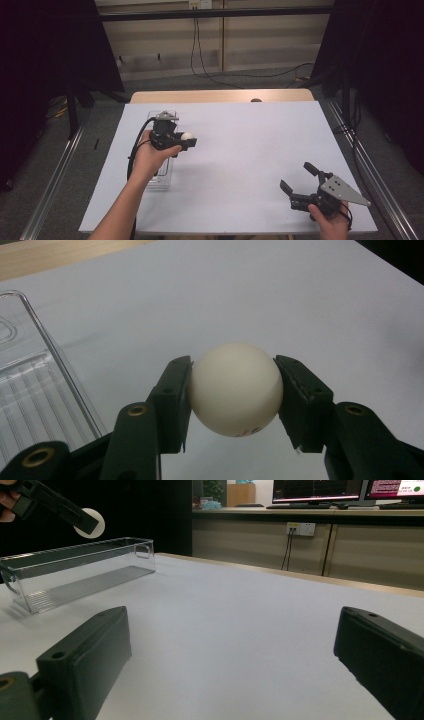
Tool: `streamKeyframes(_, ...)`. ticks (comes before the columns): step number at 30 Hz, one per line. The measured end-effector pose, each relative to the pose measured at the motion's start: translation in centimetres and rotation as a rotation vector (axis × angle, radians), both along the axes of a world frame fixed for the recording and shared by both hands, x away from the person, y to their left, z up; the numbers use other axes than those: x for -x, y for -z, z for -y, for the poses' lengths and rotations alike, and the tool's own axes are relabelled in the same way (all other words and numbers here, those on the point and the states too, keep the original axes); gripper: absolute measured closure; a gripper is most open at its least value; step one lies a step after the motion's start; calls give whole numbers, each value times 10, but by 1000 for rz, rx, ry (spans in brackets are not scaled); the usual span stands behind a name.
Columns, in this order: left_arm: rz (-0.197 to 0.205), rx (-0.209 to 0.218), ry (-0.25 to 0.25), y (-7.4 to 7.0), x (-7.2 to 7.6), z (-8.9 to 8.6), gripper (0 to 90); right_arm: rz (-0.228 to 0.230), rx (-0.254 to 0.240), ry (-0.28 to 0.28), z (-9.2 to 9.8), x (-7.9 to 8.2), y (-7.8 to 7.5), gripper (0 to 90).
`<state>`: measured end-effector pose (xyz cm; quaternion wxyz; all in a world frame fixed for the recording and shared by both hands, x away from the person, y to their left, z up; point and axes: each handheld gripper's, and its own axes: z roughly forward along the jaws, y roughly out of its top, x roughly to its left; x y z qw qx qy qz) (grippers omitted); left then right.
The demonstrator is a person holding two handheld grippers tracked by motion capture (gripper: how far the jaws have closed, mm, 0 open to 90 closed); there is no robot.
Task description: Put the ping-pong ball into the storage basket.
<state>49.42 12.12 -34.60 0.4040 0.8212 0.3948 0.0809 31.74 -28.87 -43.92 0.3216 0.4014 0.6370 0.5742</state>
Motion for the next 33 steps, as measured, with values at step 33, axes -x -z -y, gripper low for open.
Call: streamKeyframes(33,3,-4,5,-5,-3,-6,511,2,-4,9,-1,-1,0,13)
